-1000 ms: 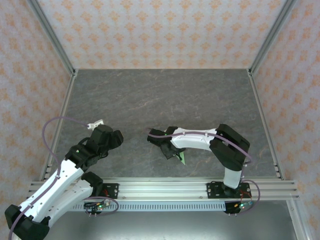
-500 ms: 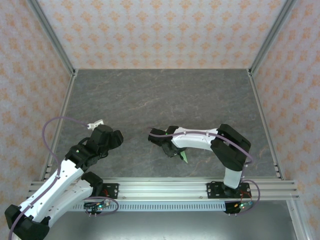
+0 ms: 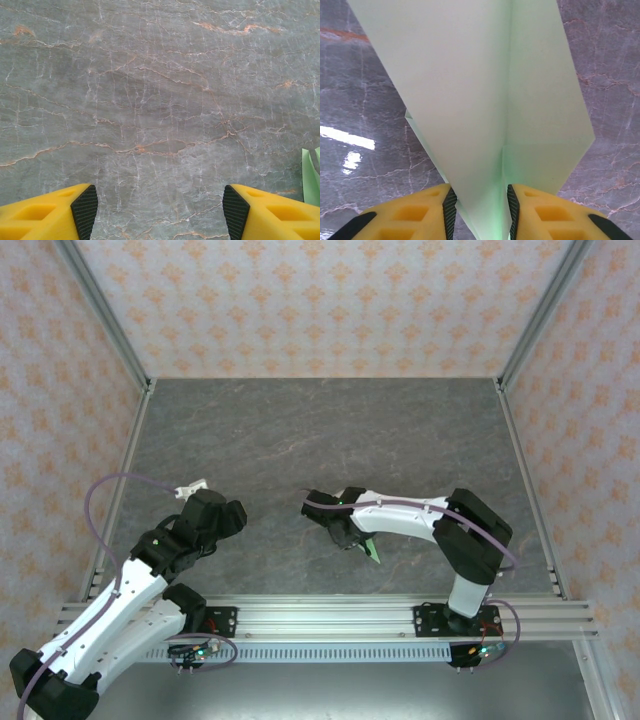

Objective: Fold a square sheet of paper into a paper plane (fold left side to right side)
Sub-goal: Pick up the paper plane at the center of the table.

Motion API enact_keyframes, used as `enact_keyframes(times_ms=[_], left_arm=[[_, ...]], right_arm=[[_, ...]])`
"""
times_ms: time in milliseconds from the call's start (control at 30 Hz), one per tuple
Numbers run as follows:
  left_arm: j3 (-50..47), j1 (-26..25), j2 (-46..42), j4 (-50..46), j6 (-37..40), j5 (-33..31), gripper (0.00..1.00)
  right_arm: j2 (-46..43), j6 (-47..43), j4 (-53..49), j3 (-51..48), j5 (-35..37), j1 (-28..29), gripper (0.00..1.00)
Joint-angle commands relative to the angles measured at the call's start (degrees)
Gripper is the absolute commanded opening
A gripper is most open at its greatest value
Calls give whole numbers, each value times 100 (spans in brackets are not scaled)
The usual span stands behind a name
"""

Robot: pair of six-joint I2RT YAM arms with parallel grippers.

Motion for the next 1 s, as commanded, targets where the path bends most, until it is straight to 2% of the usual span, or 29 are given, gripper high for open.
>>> enact_keyframes(times_ms=[0,267,433,700,967], left_arm=[[-22,-28,15,-122,46,-183,70],[14,-28,17,-130,56,-187,70],[15,-29,16,-144,59,-178,70],[15,-27,15,-139,64,-172,70],[13,-23,15,-139,56,-164,70]], right_arm=[[-78,-81,-102,-90,137,-48,30],[-211,-95,-146,-88,233,-170,12],[-566,-186,14,-119,-197,-439,2],[-909,-216,427,-397,-1316,-1239,1],[-668,-310,488,-457,-1405,-1628,5]])
